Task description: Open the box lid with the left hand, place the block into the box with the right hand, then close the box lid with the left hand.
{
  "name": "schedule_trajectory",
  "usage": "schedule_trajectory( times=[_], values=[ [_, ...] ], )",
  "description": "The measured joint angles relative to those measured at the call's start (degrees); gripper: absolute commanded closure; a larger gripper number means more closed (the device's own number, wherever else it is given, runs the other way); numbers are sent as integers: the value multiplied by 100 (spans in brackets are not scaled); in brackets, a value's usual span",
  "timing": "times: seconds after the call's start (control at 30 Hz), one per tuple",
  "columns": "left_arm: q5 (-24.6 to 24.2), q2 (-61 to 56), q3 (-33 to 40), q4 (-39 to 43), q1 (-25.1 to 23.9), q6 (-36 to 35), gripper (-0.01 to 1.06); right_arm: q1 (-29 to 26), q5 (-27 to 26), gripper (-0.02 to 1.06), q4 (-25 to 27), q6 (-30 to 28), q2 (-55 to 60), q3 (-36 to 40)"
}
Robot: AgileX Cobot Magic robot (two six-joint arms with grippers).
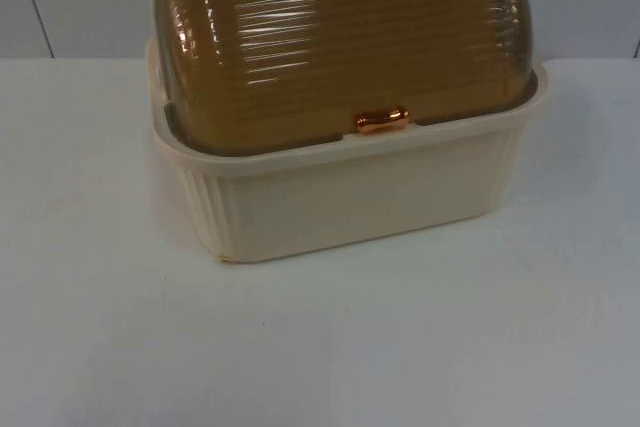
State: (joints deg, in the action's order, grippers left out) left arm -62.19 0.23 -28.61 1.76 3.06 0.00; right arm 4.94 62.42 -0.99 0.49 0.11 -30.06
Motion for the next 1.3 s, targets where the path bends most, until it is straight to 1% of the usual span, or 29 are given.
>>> schedule_trajectory(
  times=[0.27, 0.67, 0.8, 0.93, 1.03, 1.07, 1.2, 1.23, 1.3],
  values=[
    [0, 0, 0, 292, 0, 0, 0, 0, 0, -1, 0, 0, 0, 0],
    [0, 0, 0, 303, 0, 0, 0, 0, 0, -1, 0, 0, 0, 0],
    [0, 0, 0, 174, 0, 0, 0, 0, 0, -1, 0, 233, 0, 0],
    [17, 0, 0, 147, 0, -61, 0, 0, 0, -1, 0, 320, 0, 0],
    [204, 48, -166, 147, 0, -378, 0, 0, 43, -1, 0, 475, 128, -250],
    [204, 48, -166, 147, 0, -378, 0, 0, 43, -1, 0, 475, 128, -250],
    [755, 696, -671, 348, 0, -523, 0, 0, -10, -1, 0, 509, 846, -895],
    [755, 696, -671, 348, 0, -523, 0, 0, -10, -1, 0, 509, 846, -895],
    [1071, 1208, -993, 516, 0, -546, 0, 0, -134, -1, 0, 461, 1378, -1359]
  ],
)
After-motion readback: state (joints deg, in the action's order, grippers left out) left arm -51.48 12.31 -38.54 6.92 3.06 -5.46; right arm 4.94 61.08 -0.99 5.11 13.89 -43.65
